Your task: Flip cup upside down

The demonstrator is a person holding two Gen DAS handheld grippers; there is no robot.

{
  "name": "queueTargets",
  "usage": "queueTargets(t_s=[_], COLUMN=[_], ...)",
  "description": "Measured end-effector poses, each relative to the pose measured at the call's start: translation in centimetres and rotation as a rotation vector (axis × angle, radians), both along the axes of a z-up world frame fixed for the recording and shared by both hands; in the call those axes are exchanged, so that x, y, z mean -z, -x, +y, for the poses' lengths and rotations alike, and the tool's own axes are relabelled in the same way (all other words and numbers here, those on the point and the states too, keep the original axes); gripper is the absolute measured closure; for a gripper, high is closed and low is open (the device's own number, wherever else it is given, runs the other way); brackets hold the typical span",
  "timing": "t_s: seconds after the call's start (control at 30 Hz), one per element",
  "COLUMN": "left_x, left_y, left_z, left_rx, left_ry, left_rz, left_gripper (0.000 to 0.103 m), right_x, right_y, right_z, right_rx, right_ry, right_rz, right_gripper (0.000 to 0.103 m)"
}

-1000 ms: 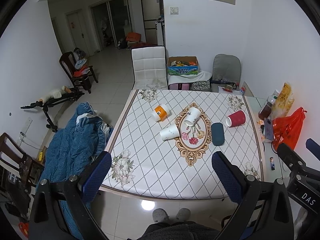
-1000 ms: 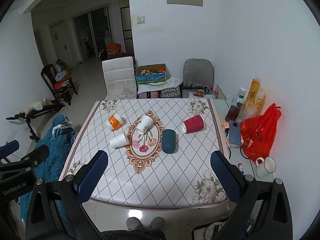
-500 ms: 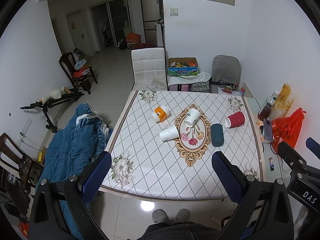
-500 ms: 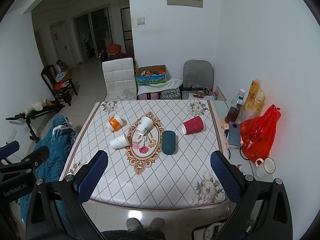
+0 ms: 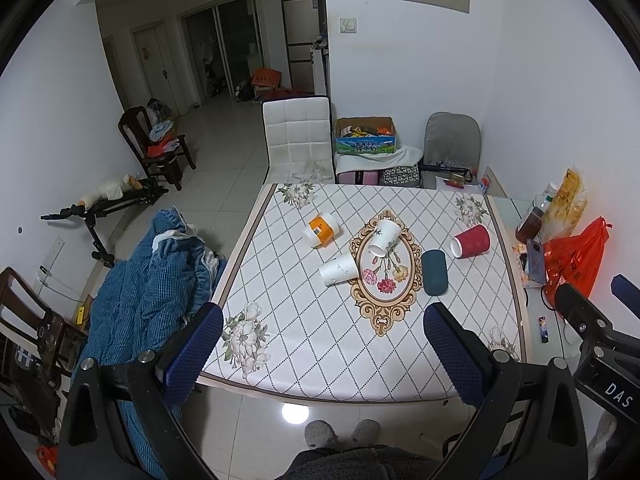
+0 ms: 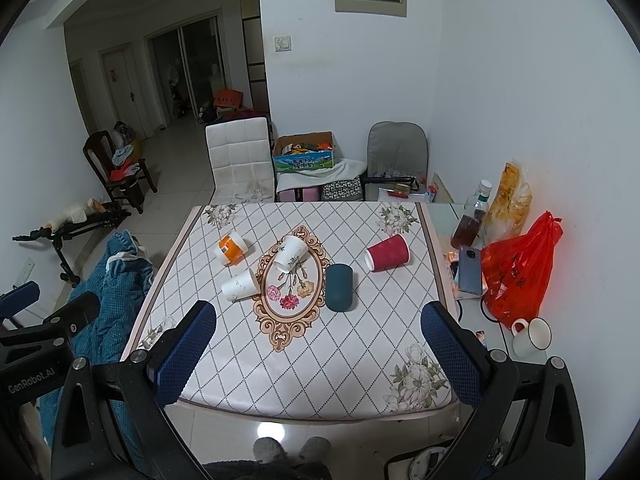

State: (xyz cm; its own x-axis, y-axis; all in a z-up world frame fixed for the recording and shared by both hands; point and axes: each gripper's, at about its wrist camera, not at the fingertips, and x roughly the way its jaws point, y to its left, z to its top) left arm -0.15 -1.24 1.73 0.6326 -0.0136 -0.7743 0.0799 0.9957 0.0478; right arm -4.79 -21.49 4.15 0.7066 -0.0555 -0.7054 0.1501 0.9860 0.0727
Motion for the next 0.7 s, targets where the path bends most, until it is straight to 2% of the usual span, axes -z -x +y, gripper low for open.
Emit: queueTargets(t_s=[0.5,0.7], left_x=[0.0,-0.1], left_y=[0.1,-0.8], left_z=[0.1,-0.2], left_rx=[-0.001,-0.020], left_ry=[0.000,-0.012], left_rz=[-0.002,0.012], left_gripper=[0.000,0.000], right_x=[-0.4,-0.2], right_y=[0.0,-1.4], right_z=[0.0,-0.2], right_rx=[0.000,-0.002], right_ry=[-0.005,-0.028], right_rz=[-0.001,0.017], right_gripper=[0.000,0.000])
